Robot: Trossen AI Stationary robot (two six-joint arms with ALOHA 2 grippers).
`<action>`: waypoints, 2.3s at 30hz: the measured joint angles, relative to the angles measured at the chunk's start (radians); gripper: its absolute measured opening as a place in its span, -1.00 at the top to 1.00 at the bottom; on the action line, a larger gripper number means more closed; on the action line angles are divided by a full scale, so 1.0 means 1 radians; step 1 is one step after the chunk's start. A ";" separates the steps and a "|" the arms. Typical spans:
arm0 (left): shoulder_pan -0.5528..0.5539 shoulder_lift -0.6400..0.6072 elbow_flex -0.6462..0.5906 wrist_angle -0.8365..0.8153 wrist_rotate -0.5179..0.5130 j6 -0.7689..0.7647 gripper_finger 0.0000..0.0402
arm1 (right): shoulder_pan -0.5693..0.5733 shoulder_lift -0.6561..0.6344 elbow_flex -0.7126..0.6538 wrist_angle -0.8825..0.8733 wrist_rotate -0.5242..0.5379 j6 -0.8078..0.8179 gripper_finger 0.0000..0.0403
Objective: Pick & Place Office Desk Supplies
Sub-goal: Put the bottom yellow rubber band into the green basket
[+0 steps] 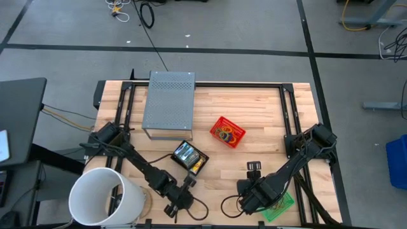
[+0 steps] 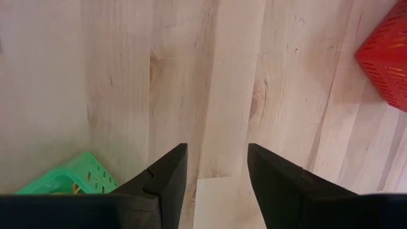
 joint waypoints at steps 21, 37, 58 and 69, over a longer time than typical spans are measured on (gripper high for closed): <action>-0.011 -0.060 0.077 -0.040 -0.332 0.152 0.99 | 0.000 0.000 0.000 0.219 0.035 -0.086 0.15; 0.075 -0.061 0.121 -0.080 -0.037 -0.011 0.79 | -0.049 0.002 0.000 0.451 0.088 -0.237 -0.01; 0.223 0.026 0.130 -0.136 0.084 -0.030 0.10 | -0.063 0.003 0.000 0.426 0.059 -0.244 -0.15; 0.196 0.060 0.130 -0.091 -0.015 -0.026 0.96 | -0.063 0.003 0.000 0.433 0.073 -0.244 -0.15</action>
